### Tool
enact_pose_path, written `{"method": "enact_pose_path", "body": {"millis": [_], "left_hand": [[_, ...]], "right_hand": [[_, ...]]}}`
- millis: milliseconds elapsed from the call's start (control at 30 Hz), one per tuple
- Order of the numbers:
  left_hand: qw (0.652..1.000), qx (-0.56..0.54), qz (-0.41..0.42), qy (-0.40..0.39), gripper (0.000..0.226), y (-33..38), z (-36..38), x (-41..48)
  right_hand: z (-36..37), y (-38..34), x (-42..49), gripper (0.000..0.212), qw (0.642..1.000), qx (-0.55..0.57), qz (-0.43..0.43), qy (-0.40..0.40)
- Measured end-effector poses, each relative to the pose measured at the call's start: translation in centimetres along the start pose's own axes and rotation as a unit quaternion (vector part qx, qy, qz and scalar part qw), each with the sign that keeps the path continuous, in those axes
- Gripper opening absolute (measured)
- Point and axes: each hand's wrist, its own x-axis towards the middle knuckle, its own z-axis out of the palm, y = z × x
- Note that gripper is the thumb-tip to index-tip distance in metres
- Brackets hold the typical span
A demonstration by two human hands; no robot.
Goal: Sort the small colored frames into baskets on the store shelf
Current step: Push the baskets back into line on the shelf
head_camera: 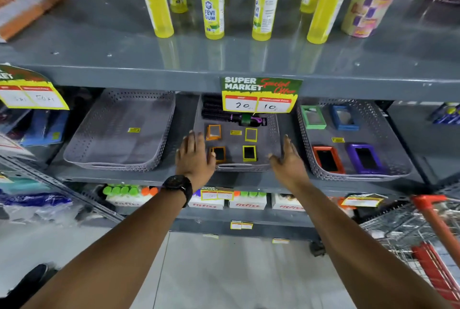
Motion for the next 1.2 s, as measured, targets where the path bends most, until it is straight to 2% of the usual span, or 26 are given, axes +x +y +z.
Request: {"method": "enact_pose_path", "body": {"millis": [67, 133, 233, 367, 433, 500, 600, 700, 800, 967, 1200], "left_hand": [[0.995, 0.046, 0.073, 0.041, 0.07, 2.2, 0.2, -0.5], [0.987, 0.071, 0.138, 0.049, 0.073, 5.2, 0.8, -0.6], [0.976, 0.077, 0.202, 0.034, 0.075, 10.6, 2.5, -0.8], [0.968, 0.039, 0.249, -0.016, 0.076, 18.3, 5.1, -1.6], [0.973, -0.021, 0.22, -0.07, 0.076, 21.4, 6.4, -1.9], [0.976, -0.091, 0.142, -0.135, 0.077, 24.4, 7.6, -1.9], [0.977, -0.126, 0.07, -0.158, 0.077, 27.3, 9.2, -1.6], [0.977, -0.097, 0.079, -0.172, 0.072, 28.3, 10.0, -1.1], [0.978, -0.05, 0.109, -0.168, 0.067, 28.2, 10.1, -1.1], [0.982, -0.004, 0.118, -0.148, 0.065, 28.2, 10.5, -1.6], [0.984, -0.018, 0.124, -0.13, 0.064, 28.1, 10.5, -2.5]], "right_hand": [[-1.8, 0.6, -0.6, 0.079, 0.998, -0.03, -0.047, 0.028], [-4.2, 1.7, -1.1, 0.077, 0.991, -0.084, -0.085, 0.065], [-8.1, 4.8, -1.3, 0.075, 0.972, -0.18, -0.115, 0.096], [-13.6, 10.7, -0.9, 0.074, 0.953, -0.268, -0.101, 0.097], [-16.1, 13.4, -0.4, 0.073, 0.946, -0.303, -0.082, 0.085], [-18.5, 16.1, 0.4, 0.073, 0.94, -0.33, -0.048, 0.068], [-21.0, 19.1, 1.6, 0.075, 0.937, -0.348, -0.002, 0.037], [-22.2, 20.3, 2.1, 0.075, 0.933, -0.358, 0.026, 0.001], [-22.6, 20.6, 2.3, 0.069, 0.947, -0.319, 0.037, -0.02], [-22.9, 20.8, 2.3, 0.077, 0.95, -0.299, 0.064, -0.063], [-22.8, 21.8, 1.9, 0.072, 0.941, -0.336, 0.023, -0.041]]}}
